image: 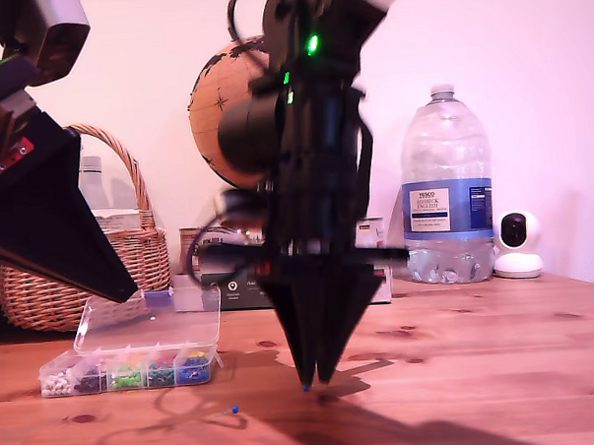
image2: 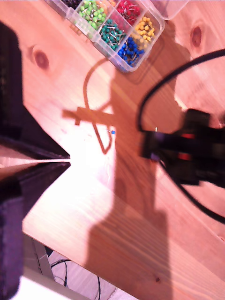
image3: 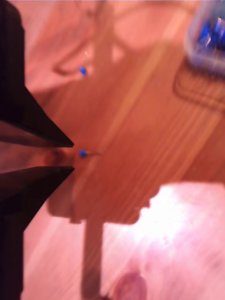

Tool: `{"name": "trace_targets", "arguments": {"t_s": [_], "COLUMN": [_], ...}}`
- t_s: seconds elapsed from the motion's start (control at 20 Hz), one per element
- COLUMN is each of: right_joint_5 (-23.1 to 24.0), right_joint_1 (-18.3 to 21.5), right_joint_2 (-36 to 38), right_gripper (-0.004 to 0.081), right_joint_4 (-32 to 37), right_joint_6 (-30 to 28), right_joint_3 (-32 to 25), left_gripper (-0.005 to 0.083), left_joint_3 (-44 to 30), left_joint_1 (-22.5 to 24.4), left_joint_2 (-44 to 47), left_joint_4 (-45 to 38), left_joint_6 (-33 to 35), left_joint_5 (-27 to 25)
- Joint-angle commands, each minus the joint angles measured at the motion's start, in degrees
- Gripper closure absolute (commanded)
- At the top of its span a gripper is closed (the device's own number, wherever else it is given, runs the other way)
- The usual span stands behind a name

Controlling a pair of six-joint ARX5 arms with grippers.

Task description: Sort the loose pins on the table into their correct compartments

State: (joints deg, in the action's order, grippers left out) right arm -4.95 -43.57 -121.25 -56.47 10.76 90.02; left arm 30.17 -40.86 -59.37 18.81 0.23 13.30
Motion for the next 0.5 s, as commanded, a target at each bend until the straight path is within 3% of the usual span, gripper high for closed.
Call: {"name": "trace_targets", "arguments": {"t_s": [0.0, 0.45], "right_joint_5": [0.5, 0.5], "right_joint_1": [-0.7, -0.7], "right_joint_2": [0.7, -0.2], "right_gripper": [0.0663, 0.0658], "right_joint_4": [0.8, 3.0], "right_joint_6": [0.4, 0.4], "right_joint_3": [0.1, 0.1], "left_gripper": [0.0794, 0.0794], "left_joint_3": [-0.8, -0.8], "left_joint_1": [-0.1, -0.1], "left_joint_2": [-0.3, -0.3], "left_joint_4": [-0.4, -0.3], "left_joint_6": [0.2, 0.2], "left_joint_5": [0.3, 0.5]}}
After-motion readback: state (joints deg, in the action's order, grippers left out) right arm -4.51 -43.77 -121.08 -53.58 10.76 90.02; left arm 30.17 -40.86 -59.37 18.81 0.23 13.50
